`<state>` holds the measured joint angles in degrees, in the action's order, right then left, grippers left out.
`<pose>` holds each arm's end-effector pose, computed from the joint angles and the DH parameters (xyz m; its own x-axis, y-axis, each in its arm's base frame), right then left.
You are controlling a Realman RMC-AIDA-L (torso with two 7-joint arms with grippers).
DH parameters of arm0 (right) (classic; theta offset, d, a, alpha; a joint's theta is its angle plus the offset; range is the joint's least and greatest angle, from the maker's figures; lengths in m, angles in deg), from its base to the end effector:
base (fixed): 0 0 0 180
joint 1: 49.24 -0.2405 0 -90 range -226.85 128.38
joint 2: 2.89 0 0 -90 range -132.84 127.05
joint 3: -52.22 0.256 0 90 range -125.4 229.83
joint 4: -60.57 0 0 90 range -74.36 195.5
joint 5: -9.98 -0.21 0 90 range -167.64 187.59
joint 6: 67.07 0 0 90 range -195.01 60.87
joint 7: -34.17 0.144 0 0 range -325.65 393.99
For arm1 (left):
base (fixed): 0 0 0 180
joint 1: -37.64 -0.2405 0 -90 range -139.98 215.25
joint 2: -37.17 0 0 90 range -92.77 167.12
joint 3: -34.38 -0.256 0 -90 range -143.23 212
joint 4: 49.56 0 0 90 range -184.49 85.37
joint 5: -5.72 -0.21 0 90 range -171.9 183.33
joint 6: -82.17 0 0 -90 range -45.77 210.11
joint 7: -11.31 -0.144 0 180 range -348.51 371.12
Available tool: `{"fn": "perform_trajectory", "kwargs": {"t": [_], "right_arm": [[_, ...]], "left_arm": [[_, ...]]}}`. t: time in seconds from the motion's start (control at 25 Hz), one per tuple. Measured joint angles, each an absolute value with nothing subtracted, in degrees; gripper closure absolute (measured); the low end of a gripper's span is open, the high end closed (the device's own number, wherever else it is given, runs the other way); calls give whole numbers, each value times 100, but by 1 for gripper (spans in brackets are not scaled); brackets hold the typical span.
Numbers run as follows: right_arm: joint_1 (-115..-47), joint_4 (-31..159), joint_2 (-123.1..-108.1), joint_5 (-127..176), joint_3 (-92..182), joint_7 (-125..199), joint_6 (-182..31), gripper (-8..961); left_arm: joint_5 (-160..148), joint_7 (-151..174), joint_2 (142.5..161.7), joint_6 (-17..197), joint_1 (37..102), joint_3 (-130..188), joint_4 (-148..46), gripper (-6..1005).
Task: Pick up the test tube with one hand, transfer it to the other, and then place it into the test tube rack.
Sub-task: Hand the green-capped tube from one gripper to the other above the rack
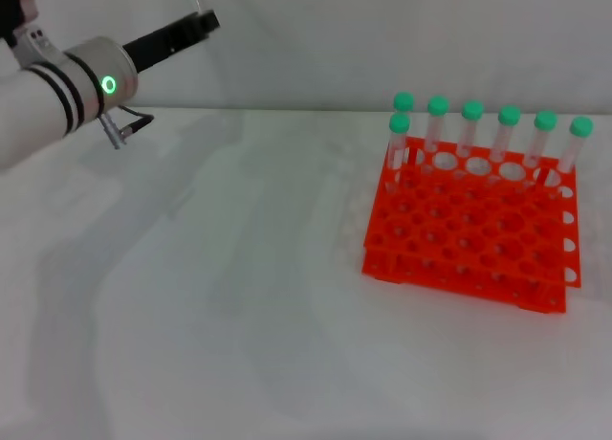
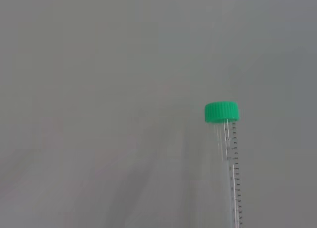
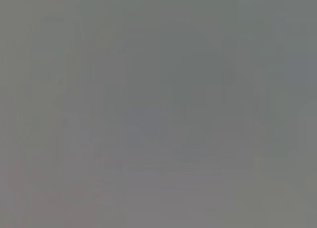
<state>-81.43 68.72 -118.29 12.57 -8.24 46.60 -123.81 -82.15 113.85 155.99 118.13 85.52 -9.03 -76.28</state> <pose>0.3527 0.3897 0.0823 0.6871 0.1083 -0.7184 -0.7251 0.1639 -0.6688 -0.2156 0.4833 0.0215 0.2815 0.4047 0.8700 0.9503 -0.2432 -0.1943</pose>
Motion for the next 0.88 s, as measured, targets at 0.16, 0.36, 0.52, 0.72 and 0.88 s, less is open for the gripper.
{"fn": "perform_trajectory", "kwargs": {"t": [0.16, 0.36, 0.52, 0.72, 0.88], "right_arm": [[-8112, 6894, -11741, 1424, -1191, 5385, -12346, 109], [-7901, 7212, -11550, 1502, -1909, 6202, -12353, 108], [-7638, 7710, -11349, 1810, -2482, 7021, -12503, 108], [-7577, 8112, -11207, 2940, -2559, 7851, -12963, 107], [-7646, 8522, -11097, 3947, -2552, 8425, -13148, 108]], "left_arm": [[-5806, 8846, 15664, 12387, 8511, -917, -6566, 808], [-4034, 6135, 15679, 13823, 8540, -922, -5526, 808], [-4066, 5045, 15689, 14525, 8471, -1124, -5308, 808], [-4316, 4517, 15731, 14601, 8457, -1966, -5293, 808], [-4368, 4269, 15777, 14661, 8478, -2634, -5290, 808]]}}
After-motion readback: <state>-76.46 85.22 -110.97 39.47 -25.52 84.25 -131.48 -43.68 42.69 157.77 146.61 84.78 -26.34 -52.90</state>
